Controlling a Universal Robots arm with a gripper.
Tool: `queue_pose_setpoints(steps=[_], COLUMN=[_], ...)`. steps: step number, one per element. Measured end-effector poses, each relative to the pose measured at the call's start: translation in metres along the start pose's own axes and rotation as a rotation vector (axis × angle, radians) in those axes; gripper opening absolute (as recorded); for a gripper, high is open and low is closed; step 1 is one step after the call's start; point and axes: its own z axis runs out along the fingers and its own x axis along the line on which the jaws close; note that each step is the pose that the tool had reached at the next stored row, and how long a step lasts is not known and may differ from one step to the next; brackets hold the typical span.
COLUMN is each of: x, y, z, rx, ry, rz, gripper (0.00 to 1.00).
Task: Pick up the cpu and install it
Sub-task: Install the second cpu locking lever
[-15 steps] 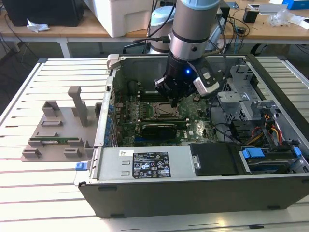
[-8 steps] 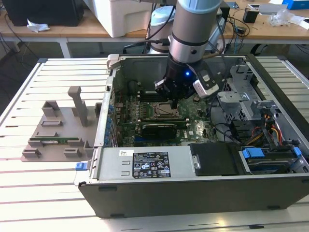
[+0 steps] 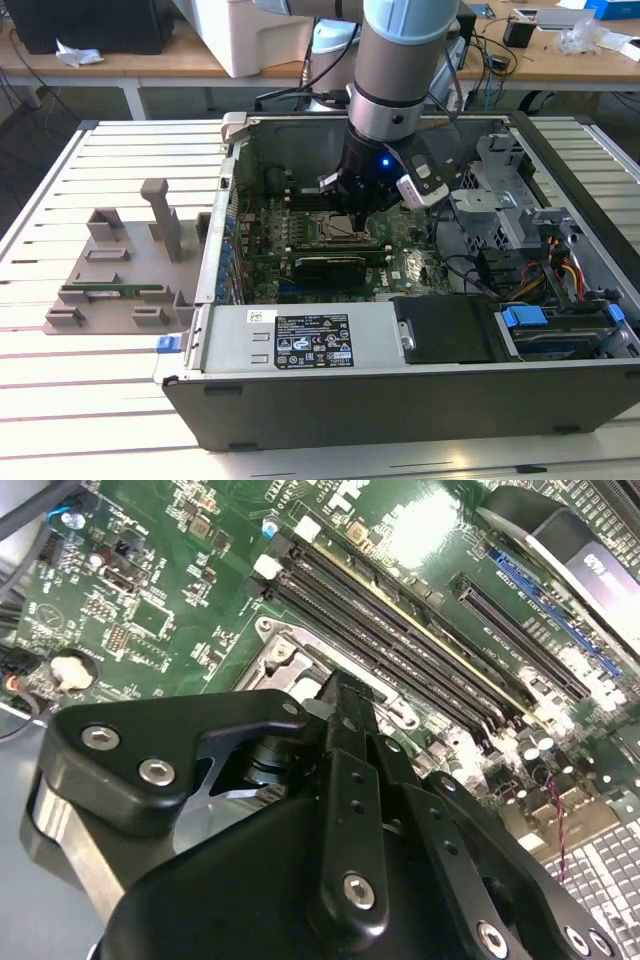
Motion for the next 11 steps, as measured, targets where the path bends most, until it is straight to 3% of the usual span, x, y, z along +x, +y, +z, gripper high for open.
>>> queue_pose_setpoints(steps=[6,11], x=[0.0178,0.0319], y=[-0.0027,-0.0031], z=[0.0054,0.0179], rx=[0.0000,0.0000], ry=[0.0000,0.0000], rz=[0.000,0.000], gripper=[0.11,0.11])
